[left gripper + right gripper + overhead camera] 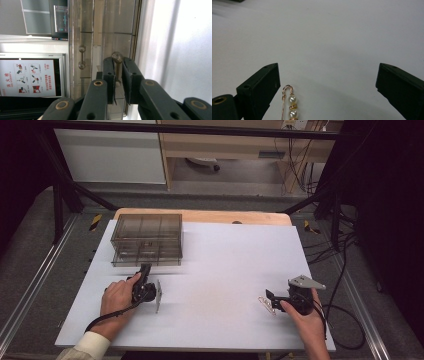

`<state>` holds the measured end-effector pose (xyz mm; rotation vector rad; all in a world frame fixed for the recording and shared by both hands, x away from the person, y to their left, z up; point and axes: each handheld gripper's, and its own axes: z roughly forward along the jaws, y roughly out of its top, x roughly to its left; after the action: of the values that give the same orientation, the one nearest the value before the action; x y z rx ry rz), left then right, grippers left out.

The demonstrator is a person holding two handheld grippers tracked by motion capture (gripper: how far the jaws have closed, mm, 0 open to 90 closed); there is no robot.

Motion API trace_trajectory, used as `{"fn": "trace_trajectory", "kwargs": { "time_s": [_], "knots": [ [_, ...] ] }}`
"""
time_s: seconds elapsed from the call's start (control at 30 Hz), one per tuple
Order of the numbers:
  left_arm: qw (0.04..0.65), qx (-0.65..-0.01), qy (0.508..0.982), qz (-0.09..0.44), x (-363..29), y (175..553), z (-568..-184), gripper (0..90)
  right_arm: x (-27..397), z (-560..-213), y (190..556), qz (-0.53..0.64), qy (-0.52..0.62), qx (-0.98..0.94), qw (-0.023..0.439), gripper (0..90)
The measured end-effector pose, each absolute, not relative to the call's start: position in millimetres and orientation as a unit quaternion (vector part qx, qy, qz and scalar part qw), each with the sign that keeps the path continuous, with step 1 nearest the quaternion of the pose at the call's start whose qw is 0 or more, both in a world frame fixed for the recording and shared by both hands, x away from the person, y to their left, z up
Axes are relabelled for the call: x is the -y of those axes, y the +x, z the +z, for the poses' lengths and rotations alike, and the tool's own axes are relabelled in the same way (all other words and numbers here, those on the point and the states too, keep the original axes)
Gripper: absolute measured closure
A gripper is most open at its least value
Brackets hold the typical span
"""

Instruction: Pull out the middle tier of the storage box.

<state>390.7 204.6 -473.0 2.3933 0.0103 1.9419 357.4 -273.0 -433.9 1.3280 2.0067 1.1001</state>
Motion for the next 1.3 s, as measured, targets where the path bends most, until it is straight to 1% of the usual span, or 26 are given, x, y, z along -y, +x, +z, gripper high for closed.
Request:
{"fn": "trace_trajectory", "kwargs": {
  "time_s": [1.3],
  "knots": [
    [0.043, -0.018, 0.786, 0.616, -207.8, 386.2, -472.2, 80.8, 272.2, -433.9, 357.2, 0.402, 0.486, -0.737, 0.242, 5.6]
  ]
}}
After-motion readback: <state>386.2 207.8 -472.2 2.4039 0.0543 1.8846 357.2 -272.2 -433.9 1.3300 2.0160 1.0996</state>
